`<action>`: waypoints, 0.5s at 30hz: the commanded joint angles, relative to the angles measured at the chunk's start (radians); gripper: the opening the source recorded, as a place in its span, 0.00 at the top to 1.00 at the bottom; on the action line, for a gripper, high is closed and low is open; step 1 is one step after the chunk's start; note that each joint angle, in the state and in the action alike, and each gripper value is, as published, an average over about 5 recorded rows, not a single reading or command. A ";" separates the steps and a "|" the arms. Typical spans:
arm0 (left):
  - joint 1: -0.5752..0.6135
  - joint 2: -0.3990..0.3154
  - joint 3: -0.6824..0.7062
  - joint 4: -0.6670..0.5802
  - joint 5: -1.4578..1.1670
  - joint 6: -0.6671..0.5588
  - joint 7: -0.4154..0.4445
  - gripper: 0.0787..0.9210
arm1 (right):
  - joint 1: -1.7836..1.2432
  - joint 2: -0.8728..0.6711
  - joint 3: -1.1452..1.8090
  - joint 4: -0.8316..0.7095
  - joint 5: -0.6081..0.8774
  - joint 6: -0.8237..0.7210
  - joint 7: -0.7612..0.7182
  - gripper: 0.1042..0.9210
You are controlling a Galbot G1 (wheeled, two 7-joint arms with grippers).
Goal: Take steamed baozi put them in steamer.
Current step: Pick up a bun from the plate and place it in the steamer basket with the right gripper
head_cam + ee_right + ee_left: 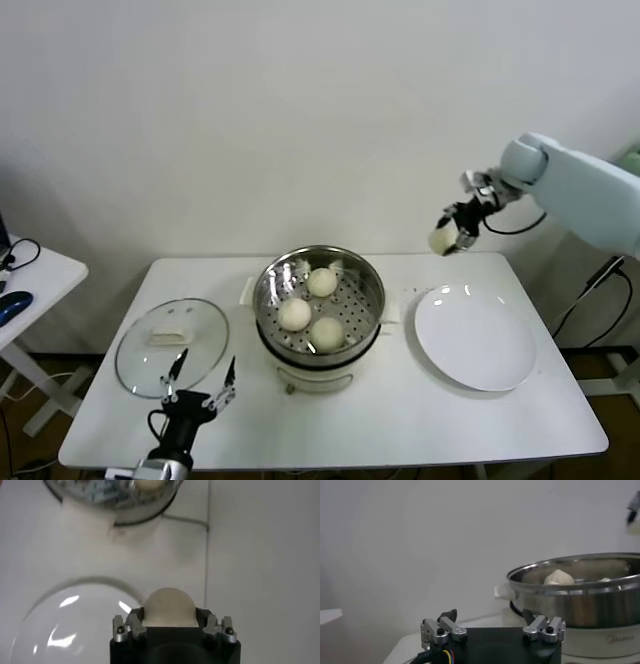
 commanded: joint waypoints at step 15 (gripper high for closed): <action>-0.012 -0.006 0.030 -0.010 0.015 -0.011 -0.004 0.12 | 0.234 0.262 -0.414 0.308 0.534 -0.218 0.125 0.30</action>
